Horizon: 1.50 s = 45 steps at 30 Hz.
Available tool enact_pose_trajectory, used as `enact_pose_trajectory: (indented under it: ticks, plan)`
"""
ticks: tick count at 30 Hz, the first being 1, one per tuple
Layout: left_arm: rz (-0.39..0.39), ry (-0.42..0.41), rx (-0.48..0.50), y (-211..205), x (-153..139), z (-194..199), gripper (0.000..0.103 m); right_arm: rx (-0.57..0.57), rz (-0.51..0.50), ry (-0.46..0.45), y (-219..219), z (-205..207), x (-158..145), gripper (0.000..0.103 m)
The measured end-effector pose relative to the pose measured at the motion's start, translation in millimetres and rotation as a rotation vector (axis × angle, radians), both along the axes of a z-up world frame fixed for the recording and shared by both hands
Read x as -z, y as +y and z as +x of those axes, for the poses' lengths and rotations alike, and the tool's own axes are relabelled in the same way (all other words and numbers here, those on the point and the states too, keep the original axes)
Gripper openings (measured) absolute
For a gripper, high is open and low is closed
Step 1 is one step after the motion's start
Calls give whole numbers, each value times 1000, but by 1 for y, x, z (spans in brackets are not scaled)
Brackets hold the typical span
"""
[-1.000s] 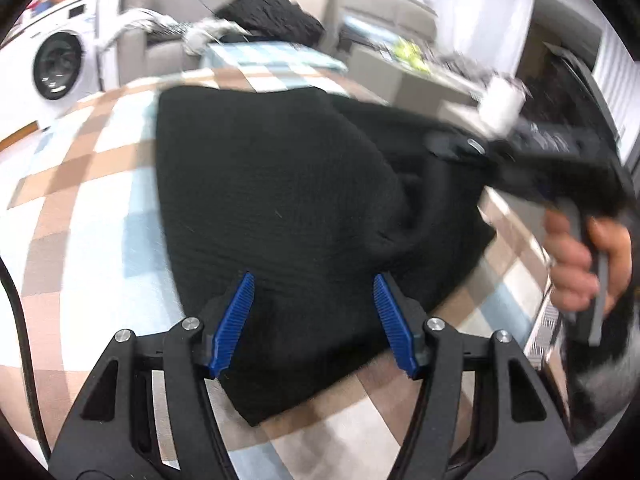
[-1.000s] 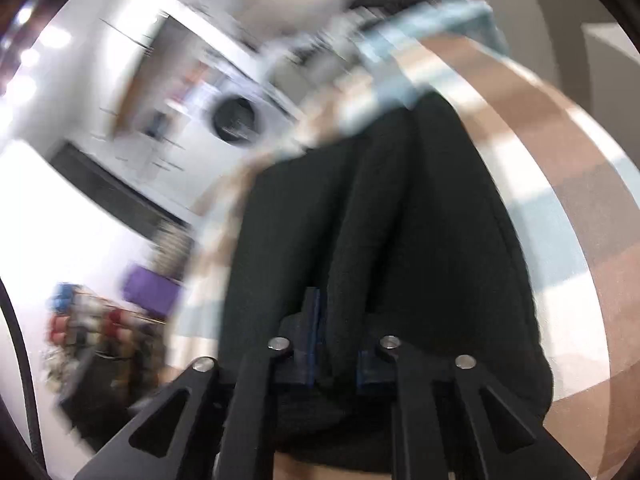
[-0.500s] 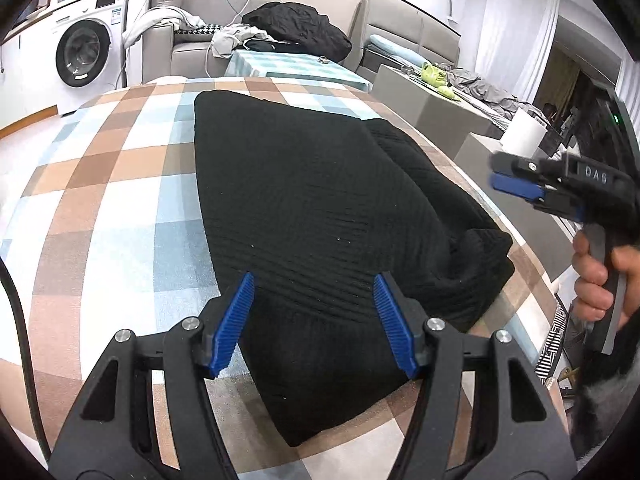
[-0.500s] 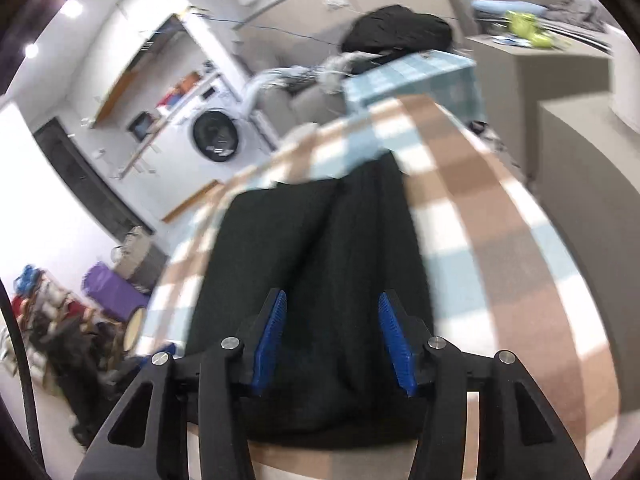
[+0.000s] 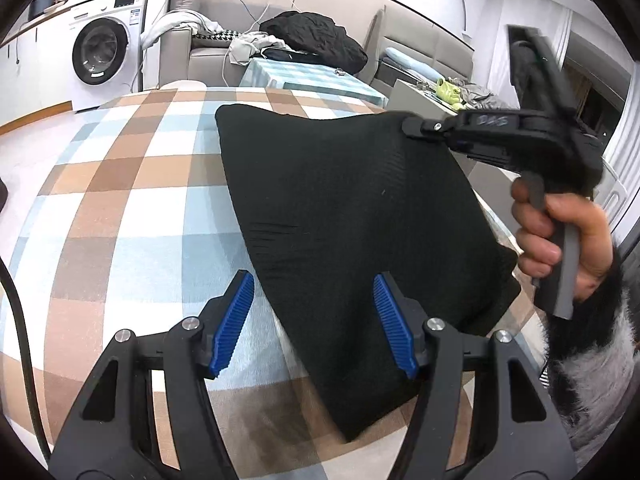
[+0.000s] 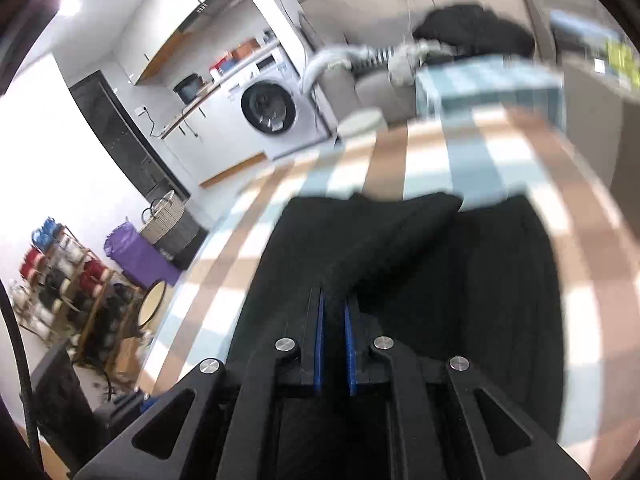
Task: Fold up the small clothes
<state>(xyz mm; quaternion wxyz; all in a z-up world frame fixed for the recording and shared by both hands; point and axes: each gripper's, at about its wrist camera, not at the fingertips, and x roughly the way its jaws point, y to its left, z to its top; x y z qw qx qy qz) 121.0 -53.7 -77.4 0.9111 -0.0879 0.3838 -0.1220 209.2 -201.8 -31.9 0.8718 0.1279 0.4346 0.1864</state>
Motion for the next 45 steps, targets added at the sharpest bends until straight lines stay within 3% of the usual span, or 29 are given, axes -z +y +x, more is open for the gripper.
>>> enact_pose_trajectory:
  ticks: [1, 3, 5, 8, 11, 14, 16, 20, 21, 22, 24, 26, 29, 31, 34, 36, 38, 40, 42, 45]
  plan:
    - [4, 7, 0, -1, 1, 2, 60, 33, -48, 17, -2, 6, 6, 11]
    - [8, 11, 5, -4, 2, 4, 60, 51, -46, 109, -15, 14, 23, 21]
    - [16, 11, 16, -7, 2, 2, 60, 51, 4, 178, -33, 8, 34, 28]
    - [6, 26, 60, -11, 3, 2, 60, -2, 102, 196, -63, -27, 36, 41]
    - [29, 44, 107, -20, 8, 2, 60, -111, 139, 213, -76, -63, 38, 42]
    - [45, 65, 119, -25, 15, 2, 60, -164, 45, 205, -71, -87, 41, 43]
    - [45, 74, 110, -24, 17, 3, 60, -168, -10, 227, -67, -91, 47, 43]
    - [53, 78, 98, -21, 19, 2, 60, -204, -24, 223, -56, -86, 56, 47]
    - [54, 81, 94, -20, 20, 3, 60, -209, -19, 216, -55, -82, 58, 45]
    - [52, 83, 87, -18, 21, 3, 60, -215, -17, 197, -53, -82, 58, 27]
    - [50, 86, 72, -15, 22, 3, 60, -255, -38, 146, -47, -87, 52, 7]
    - [52, 94, 68, -13, 22, 4, 60, -322, -68, 40, -44, -102, 35, 5]
    - [90, 104, 68, -13, 25, 4, 60, -303, 33, -75, -70, -125, 15, 4]
    - [109, 117, 70, -13, 27, 4, 60, -214, 68, -35, -94, -133, 23, 4]
    - [90, 146, 62, -8, 30, 6, 60, -92, -53, 117, -104, -135, 56, 4]
    - [81, 147, 66, -6, 28, 5, 60, -70, -73, 143, -105, -135, 58, 4]
    - [77, 126, 82, -10, 21, 4, 60, -66, -65, 116, -105, -134, 46, 8]
    - [57, 101, 104, -17, 14, 5, 60, -58, -55, 83, -104, -131, 34, 30]
    - [35, 91, 149, -29, 13, 7, 60, -80, -25, 64, -98, -127, 28, 34]
    - [64, 95, 199, -48, 19, 7, 60, -142, 4, 63, -77, -119, 33, 43]
